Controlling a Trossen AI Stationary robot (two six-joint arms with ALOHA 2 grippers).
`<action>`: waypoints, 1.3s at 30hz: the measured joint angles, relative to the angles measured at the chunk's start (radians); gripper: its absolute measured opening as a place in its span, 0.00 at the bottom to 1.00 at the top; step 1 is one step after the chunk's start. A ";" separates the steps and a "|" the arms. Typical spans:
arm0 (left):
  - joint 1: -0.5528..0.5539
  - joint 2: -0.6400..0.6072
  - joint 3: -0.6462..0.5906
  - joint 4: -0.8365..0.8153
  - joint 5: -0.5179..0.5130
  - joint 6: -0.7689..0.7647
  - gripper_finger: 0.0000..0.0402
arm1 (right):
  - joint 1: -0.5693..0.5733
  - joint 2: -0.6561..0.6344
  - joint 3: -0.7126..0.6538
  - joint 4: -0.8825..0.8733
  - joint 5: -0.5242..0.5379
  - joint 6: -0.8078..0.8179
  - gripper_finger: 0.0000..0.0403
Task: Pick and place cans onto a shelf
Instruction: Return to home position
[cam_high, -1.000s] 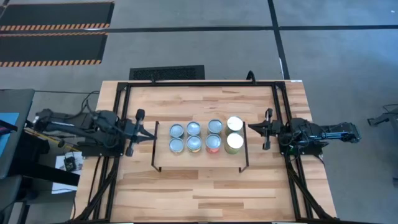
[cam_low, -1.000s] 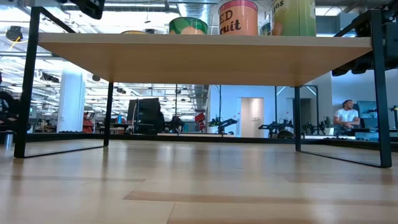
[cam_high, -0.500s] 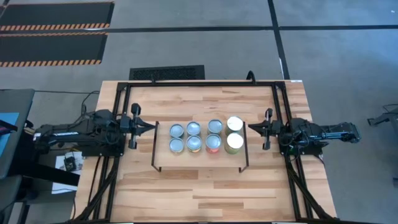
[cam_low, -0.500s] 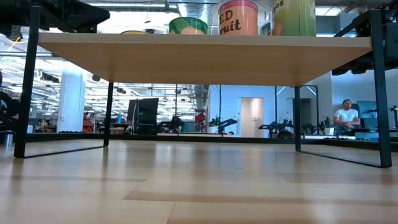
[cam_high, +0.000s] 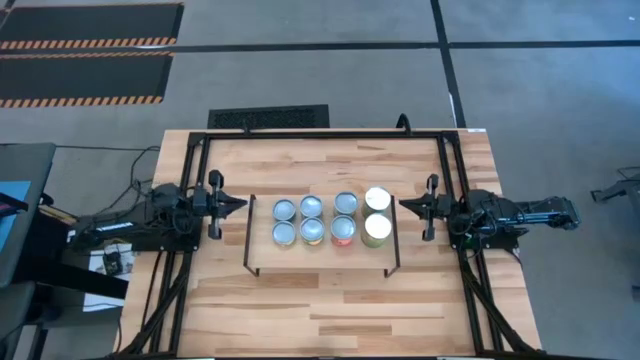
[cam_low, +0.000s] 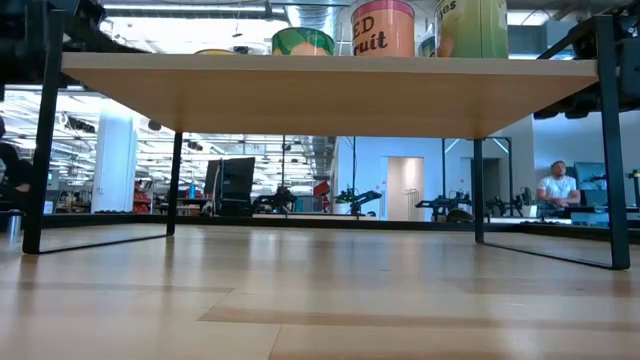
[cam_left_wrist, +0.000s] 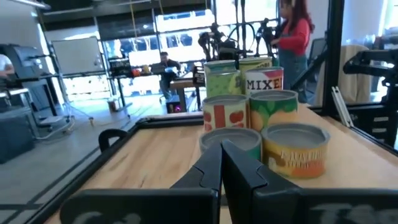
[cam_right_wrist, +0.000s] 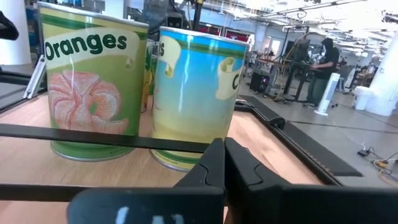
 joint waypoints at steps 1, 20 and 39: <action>0.000 -0.022 -0.016 -0.003 0.000 -0.001 0.00 | 0.000 -0.002 0.000 0.000 -0.003 -0.008 0.03; 0.000 -0.016 -0.067 0.024 -0.028 -0.046 0.00 | -0.055 -0.023 0.000 -0.014 -0.031 0.031 0.04; 0.000 -0.016 -0.069 0.006 -0.153 -0.126 0.00 | -0.105 0.013 0.000 -0.014 -0.025 0.046 0.07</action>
